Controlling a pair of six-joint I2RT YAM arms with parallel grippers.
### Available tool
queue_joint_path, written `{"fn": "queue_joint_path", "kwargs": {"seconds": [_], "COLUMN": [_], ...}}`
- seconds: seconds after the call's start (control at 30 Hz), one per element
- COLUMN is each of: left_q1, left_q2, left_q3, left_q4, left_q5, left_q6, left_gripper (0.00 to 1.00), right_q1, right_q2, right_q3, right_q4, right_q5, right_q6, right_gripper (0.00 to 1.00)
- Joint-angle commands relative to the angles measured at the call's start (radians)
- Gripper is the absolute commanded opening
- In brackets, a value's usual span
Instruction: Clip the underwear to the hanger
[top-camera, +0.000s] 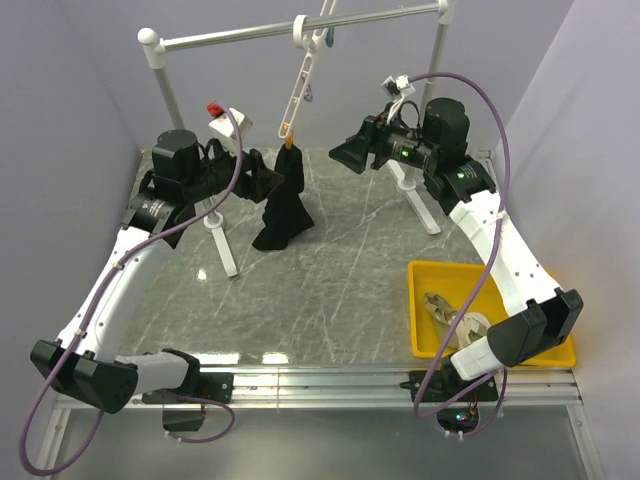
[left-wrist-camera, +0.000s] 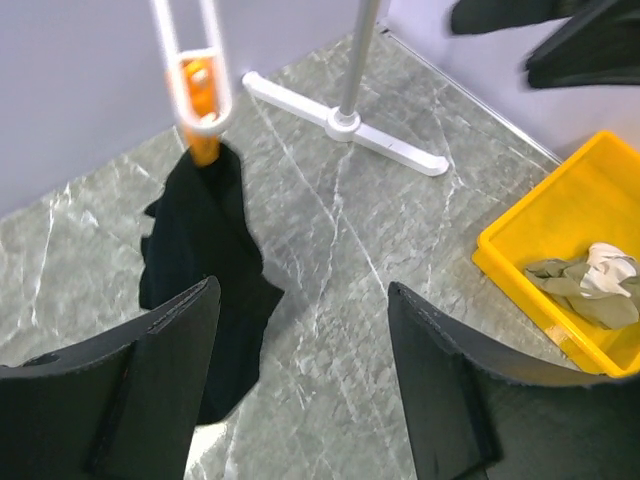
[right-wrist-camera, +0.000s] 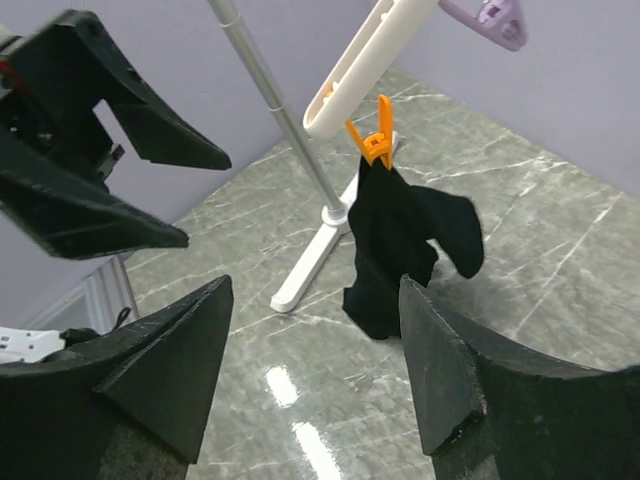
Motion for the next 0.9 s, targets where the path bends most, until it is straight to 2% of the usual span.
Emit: {"fn": "queue_joint_path", "kwargs": {"seconds": [0.0, 0.1, 0.37, 0.43, 0.57, 0.73, 0.87], "left_q1": [0.045, 0.071, 0.074, 0.072, 0.072, 0.071, 0.04], "left_q2": [-0.028, -0.049, -0.091, -0.077, -0.031, 0.023, 0.06], "left_q3": [-0.032, -0.055, -0.119, -0.124, -0.105, -0.089, -0.056], "left_q4": [0.031, 0.054, 0.149, 0.185, 0.234, 0.356, 0.378], "left_q5": [0.072, 0.155, 0.215, 0.253, 0.307, 0.185, 0.077], "left_q6": [-0.046, -0.044, -0.012, -0.017, -0.044, -0.109, -0.109], "left_gripper": [0.72, 0.71, 0.69, 0.69, 0.68, 0.73, 0.77], "right_q1": [0.001, -0.001, -0.036, -0.045, -0.05, -0.071, -0.081], "right_q2": [-0.068, -0.071, -0.052, -0.045, -0.03, 0.071, 0.182], "right_q3": [-0.002, -0.004, 0.028, 0.022, -0.054, -0.029, 0.094], "right_q4": [-0.002, -0.02, -0.017, 0.019, 0.219, 0.337, 0.375], "right_q5": [0.05, 0.078, 0.19, 0.187, 0.144, 0.017, -0.06], "right_q6": [-0.048, -0.088, -0.214, -0.255, -0.405, -0.465, -0.471], "right_gripper": [0.73, 0.73, 0.73, 0.72, 0.61, 0.61, 0.69]}}
